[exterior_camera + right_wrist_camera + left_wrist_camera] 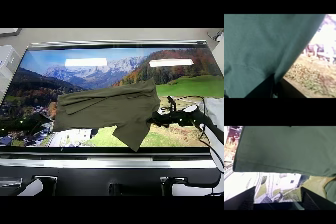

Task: Fold the clothes and pants, and hang the long-sleeved shirts on hangers.

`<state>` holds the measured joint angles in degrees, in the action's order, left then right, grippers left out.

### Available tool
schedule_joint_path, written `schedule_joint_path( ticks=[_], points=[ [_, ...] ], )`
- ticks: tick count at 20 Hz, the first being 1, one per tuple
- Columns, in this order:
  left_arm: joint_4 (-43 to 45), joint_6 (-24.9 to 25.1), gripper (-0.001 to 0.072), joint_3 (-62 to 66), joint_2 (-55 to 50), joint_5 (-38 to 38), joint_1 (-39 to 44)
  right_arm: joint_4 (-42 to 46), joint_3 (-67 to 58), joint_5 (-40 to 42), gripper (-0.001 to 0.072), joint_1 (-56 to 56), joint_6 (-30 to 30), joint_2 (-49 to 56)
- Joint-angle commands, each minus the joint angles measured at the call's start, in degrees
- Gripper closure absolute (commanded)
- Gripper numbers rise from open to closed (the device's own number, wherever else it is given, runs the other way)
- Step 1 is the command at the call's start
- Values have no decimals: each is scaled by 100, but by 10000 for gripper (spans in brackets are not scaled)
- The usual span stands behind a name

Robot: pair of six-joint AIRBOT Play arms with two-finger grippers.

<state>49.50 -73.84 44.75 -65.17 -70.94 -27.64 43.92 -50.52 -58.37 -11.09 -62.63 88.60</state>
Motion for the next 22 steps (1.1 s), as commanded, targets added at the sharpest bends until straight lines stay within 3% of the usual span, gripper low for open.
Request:
schedule_joint_path(
  ticks=[1,3,6,10,19,21,22],
  points=[
    [26,240,150,-184,-4,13,-496,20,4,118,677,101,-105,-46],
    [129,662,141,-498,-94,50,-892,20,2,66,677,101,-107,-98],
    [181,852,117,-918,-481,636,-1019,22,2,-177,677,101,-170,-140],
    [-693,1781,118,-935,-1266,822,-785,33,2,-448,677,101,-260,-142],
    [-1032,1943,149,-933,-1613,1609,-433,48,0,-776,677,101,-466,-149],
    [-1034,1945,416,-931,-1718,1628,-330,48,2,-841,677,101,-466,-197],
    [-1034,1943,622,-905,-1751,1639,-280,50,0,-835,677,101,-466,-269]
  ],
)
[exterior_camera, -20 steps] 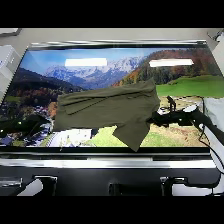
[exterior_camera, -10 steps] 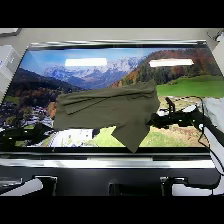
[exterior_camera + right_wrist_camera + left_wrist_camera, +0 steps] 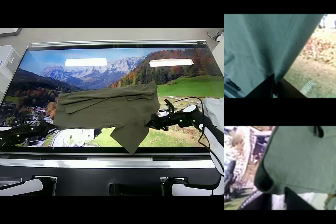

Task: Fold the clothes and pants, and hang the long-sleeved shirts on hangers.

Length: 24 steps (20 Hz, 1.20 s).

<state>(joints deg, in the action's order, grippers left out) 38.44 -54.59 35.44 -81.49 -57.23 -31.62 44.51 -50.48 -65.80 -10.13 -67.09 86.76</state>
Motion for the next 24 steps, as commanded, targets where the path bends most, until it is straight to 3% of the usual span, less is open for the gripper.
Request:
schedule_joint_path(
  ticks=[1,6,9,17,21,24],
  points=[
    [46,17,683,63,-114,269,153,-7,-4,-90,677,4,-20,-170],
    [-328,-11,684,962,-83,-356,262,-149,-35,-116,678,4,-24,-809],
    [-356,-334,685,1937,42,-789,555,-289,-461,-160,679,9,-44,-1272],
    [-328,-1711,685,5956,184,-774,1888,-118,-4004,549,680,11,-566,-1491],
    [160,-2634,685,8334,245,-1475,2135,-120,-5807,-245,680,11,-968,-1556],
    [708,-3056,685,8854,1093,-1888,2094,-7,-6714,-916,680,9,-1252,-2015]
  ],
)
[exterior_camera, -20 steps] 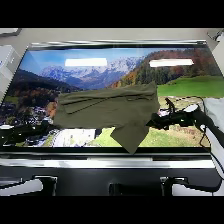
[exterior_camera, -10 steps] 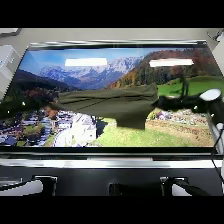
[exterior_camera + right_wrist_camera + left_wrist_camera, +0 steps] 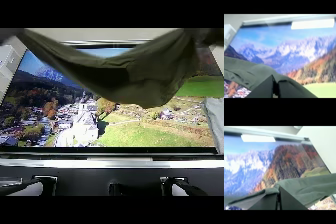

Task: Fold the clothes and pants, and hang the long-sleeved shirts on hangers.

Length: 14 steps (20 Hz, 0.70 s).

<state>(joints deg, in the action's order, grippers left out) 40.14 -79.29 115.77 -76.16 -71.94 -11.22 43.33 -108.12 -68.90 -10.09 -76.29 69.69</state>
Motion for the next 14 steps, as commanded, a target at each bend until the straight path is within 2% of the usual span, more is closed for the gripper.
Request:
schedule_joint_path(
  ticks=[1,5,8,11,14],
  points=[
    [855,-649,684,717,1005,-468,52,238,-1051,-756,680,4,-433,-586],
    [2321,-1526,685,201,2826,-542,52,1222,-1043,-1117,680,4,-1010,-1740],
    [3198,-2090,686,188,3383,-540,52,1790,-1043,-1016,680,4,-1443,-2105],
    [3147,-2011,686,184,3095,-549,55,1709,-1043,-868,680,4,-1508,-1829],
    [2677,-1484,687,90,2214,-603,63,1453,-1043,-675,680,4,-1502,-1182]
  ],
)
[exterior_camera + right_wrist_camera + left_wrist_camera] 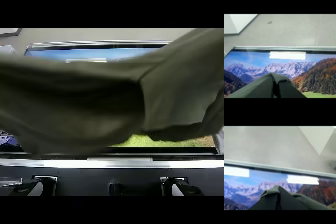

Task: Fold the clothes and pants, and hang the long-sleeved shirts on hangers.

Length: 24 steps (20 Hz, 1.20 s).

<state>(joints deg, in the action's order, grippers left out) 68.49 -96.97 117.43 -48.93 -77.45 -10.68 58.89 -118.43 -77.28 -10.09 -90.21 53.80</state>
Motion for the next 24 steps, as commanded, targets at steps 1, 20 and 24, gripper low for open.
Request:
schedule_joint_path(
  ticks=[1,20,24],
  points=[
    [-354,503,687,-192,-868,-70,24,-234,-11,238,680,4,-105,704],
    [-756,1303,685,-522,-7082,2312,616,-1311,511,2188,679,4,1460,6590],
    [-754,962,685,-431,-7031,903,763,-1082,498,1591,679,0,1285,6341]
  ],
)
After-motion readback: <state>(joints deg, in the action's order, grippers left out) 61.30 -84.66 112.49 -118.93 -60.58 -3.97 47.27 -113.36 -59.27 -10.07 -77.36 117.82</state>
